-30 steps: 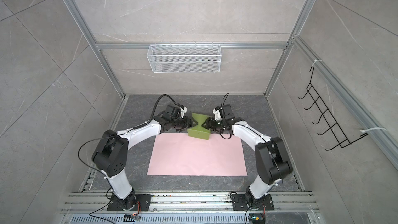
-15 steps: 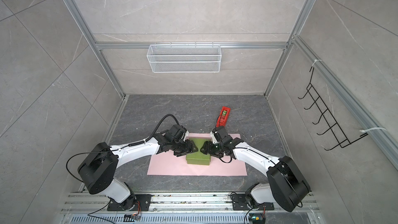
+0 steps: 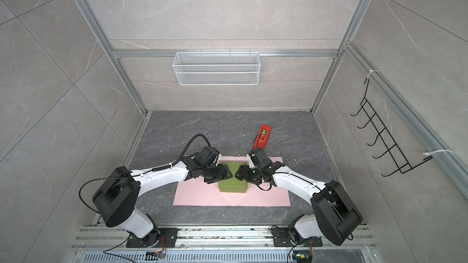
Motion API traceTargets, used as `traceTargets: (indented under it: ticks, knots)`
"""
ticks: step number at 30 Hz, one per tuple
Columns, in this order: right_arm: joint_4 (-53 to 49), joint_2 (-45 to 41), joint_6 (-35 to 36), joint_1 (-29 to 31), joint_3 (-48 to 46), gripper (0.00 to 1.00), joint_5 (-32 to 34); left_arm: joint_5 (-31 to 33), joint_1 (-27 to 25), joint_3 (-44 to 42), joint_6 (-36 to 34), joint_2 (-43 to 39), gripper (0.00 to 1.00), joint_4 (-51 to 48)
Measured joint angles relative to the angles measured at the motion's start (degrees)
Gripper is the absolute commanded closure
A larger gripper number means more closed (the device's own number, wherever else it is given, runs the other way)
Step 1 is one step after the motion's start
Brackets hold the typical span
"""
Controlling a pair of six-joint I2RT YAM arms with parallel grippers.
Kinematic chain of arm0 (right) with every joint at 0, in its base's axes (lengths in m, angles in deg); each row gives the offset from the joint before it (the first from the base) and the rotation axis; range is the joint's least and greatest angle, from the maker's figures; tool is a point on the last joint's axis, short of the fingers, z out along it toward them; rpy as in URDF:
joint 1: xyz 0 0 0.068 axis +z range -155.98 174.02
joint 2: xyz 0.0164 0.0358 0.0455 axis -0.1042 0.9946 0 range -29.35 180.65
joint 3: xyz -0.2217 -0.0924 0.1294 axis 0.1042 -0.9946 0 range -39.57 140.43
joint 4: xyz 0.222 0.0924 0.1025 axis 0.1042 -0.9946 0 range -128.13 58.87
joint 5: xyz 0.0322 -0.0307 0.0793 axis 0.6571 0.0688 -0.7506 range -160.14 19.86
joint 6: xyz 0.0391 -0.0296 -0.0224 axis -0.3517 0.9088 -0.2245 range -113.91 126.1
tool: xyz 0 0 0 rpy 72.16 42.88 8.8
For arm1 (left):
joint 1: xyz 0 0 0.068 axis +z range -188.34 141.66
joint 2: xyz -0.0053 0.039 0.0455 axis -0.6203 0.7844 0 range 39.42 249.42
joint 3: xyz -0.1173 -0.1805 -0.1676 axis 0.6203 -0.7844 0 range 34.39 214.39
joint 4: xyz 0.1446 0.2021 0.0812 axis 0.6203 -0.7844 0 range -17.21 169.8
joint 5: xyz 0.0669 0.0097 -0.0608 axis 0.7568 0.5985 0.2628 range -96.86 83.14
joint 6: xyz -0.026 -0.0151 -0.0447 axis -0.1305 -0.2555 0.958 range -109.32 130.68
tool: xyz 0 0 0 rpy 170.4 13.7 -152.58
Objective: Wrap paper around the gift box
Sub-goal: 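Lower the green box onto the paper's center with both grippers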
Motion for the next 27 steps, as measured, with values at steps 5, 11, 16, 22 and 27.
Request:
traceTargets:
  ticks: [5, 11, 16, 22, 27]
  knots:
    - [0.04, 0.2, 0.04, 0.09, 0.0, 0.32, 0.35, 0.04, 0.0, 0.35, -0.5, 0.28, 0.27, -0.39]
    - [0.35, 0.42, 0.5, 0.2, 0.0, 0.28, 0.63, 0.2, -0.09, 0.35, -0.63, 0.28, 0.26, -0.35]
    - [0.35, 0.44, 1.36, 0.59, 0.09, 0.26, 1.42, 0.26, -0.13, 0.35, -0.68, 0.28, 0.24, -0.31]
    - [-0.04, 1.11, 2.16, 0.59, 0.87, 0.25, 1.79, 0.76, -0.31, 0.35, -0.85, 0.28, 0.24, -0.2]
    - [-0.37, 1.4, 2.25, 0.59, 1.31, 0.25, 1.92, 1.18, -0.48, 0.35, -1.22, 0.28, 0.24, -0.17]
